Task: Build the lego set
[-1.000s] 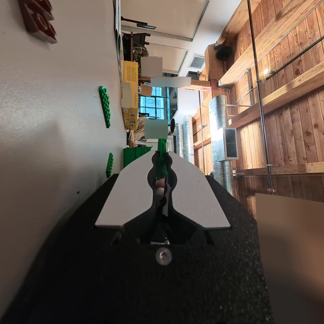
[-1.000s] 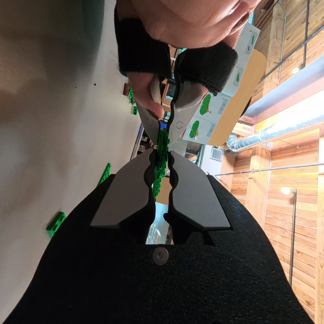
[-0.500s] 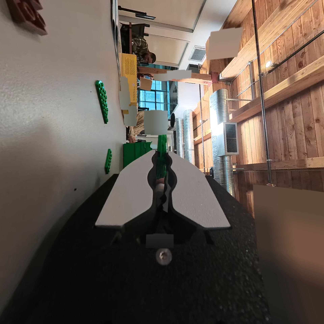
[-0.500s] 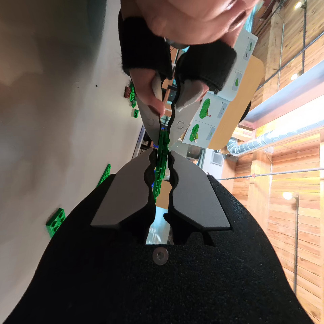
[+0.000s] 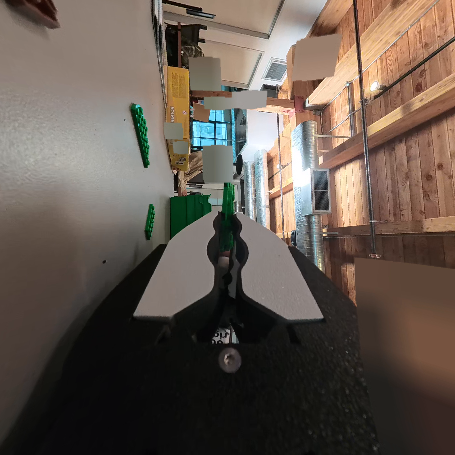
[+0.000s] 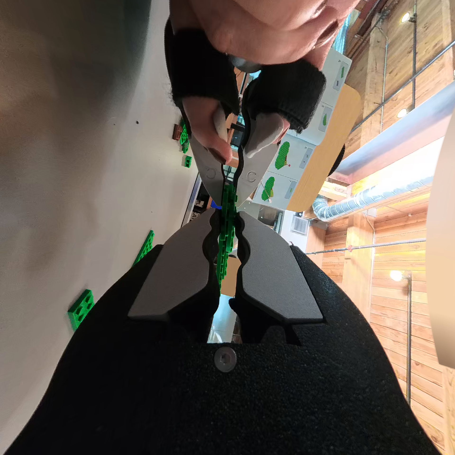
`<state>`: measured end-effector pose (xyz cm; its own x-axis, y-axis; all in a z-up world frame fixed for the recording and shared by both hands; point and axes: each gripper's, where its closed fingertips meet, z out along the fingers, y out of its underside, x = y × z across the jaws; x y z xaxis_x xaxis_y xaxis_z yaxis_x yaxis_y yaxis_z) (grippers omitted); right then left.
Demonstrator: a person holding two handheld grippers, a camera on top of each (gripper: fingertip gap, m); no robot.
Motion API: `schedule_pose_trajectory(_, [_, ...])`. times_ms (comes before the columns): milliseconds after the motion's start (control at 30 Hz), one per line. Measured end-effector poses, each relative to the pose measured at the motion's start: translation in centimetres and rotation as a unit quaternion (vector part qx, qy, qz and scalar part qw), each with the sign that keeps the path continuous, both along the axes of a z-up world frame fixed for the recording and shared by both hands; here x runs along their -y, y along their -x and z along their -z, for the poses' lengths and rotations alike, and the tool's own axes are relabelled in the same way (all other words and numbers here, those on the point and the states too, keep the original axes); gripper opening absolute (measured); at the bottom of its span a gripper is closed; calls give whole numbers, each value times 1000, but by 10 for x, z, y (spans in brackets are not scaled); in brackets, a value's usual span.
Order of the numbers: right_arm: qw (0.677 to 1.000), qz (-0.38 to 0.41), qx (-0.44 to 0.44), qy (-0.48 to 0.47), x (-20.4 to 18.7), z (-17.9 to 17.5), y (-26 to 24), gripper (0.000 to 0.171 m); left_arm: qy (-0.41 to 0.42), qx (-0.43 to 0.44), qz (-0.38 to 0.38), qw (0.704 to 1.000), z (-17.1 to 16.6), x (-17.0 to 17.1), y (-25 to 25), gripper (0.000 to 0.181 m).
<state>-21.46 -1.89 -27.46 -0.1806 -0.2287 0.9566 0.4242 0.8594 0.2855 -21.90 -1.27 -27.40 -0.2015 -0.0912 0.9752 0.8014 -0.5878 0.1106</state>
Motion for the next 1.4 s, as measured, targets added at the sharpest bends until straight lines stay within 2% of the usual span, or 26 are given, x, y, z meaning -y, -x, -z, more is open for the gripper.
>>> schedule_pose_trajectory(300, [999, 6, 1, 33, -2, -3, 0, 10, -13, -4, 14, 1000, -3, 0, 0, 7])
schedule_pose_trajectory(633, [1000, -7, 9, -1, 0, -2, -2, 10, -5, 7, 31, 999, -1, 2, -2, 7])
schedule_pose_trajectory(833, [998, 4, 15, 55, -1, -2, -1, 10, -12, -5, 24, 1000, -2, 2, 0, 7])
schedule_pose_trajectory(867, [997, 7, 14, 72, -1, -3, -1, 10, -20, -18, 19, 999, -4, 1, 1, 11])
schedule_pose_trajectory(933, [993, 19, 14, 119, -4, -2, -2, 10, -42, -62, 0, 997, -8, -1, 11, 33])
schedule_pose_trajectory(967, [990, 23, 15, 139, -6, -1, -3, 10, -54, -97, -9, 994, -9, -1, 16, 42])
schedule_pose_trajectory(1033, [979, 33, 25, 198, -7, 4, -5, 10, -95, -189, -22, 977, -13, 2, 23, 48])
schedule_pose_trajectory(1067, [972, 35, 26, 232, -7, 6, -5, 10, -123, -258, -26, 958, -13, 5, 24, 50])
schedule_pose_trajectory(1133, [950, 43, 37, 308, -6, 11, -6, 10, -188, -424, -30, 886, -11, 10, 24, 53])
schedule_pose_trajectory(1233, [916, 54, 52, 394, -5, 16, -6, 10, -294, -627, -26, 721, -10, 17, 17, 59])
schedule_pose_trajectory(1300, [898, 59, 67, 432, -3, 19, -6, 10, -360, -706, -20, 610, -11, 22, 9, 58])
schedule_pose_trajectory(1367, [881, 64, 81, 461, 0, 21, -7, 10, -406, -747, -11, 525, -8, 24, 3, 46])
schedule_pose_trajectory(1400, [875, 65, 87, 472, 2, 23, -7, 10, -421, -761, -5, 494, -6, 24, 0, 40])
